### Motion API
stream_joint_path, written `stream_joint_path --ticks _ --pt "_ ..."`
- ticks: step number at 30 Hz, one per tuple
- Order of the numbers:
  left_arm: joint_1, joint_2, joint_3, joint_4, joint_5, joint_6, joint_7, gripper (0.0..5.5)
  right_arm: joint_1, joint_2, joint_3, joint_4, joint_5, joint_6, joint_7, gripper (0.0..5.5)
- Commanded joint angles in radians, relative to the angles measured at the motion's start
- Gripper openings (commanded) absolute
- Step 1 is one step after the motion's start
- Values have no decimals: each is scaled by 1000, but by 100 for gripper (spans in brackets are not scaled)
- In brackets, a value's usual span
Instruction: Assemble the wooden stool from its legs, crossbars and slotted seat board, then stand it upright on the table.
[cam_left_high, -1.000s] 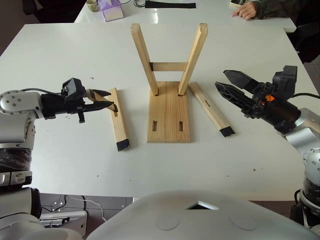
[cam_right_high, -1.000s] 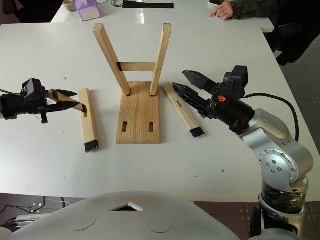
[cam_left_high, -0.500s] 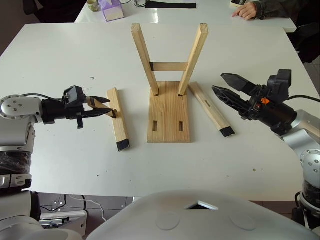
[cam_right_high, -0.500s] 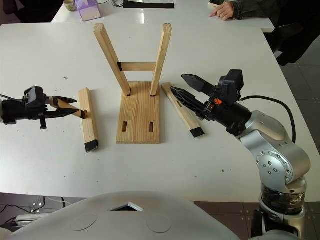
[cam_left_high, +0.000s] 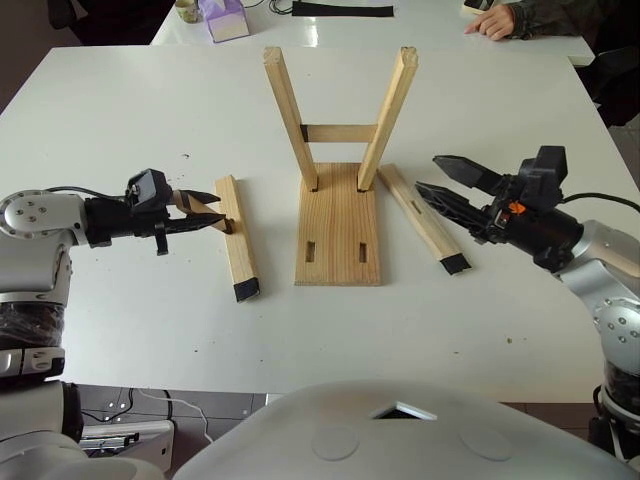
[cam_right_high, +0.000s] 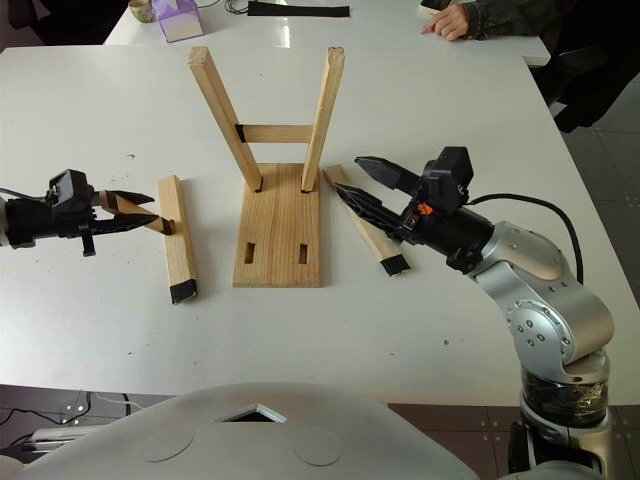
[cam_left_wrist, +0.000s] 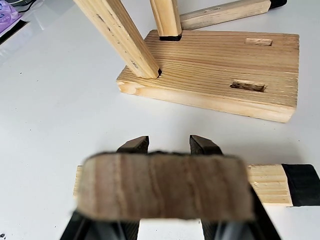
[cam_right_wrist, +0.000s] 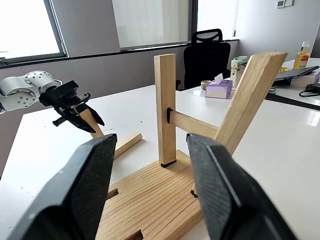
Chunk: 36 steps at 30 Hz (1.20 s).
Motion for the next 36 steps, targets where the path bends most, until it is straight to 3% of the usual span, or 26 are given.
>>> stream_joint_path --ticks 1,12,26,30,36 --pt "-27 -6 3 4 -6 21 5 131 10 -10 5 -4 -19 -18 10 257" --pt "-39 -25 -4 11 8 14 8 131 20 -13 22 11 -66 -35 36 257" --pt "103 19 -66 12 84 7 -23 131 10 -28 38 36 -101 -48 66 257" --pt "57 -3 -133 49 100 45 -26 131 -28 -47 62 67 -131 -48 85 257" --pt "16 -63 -144 59 39 134 -1 131 -72 -59 103 112 -165 -55 118 257"
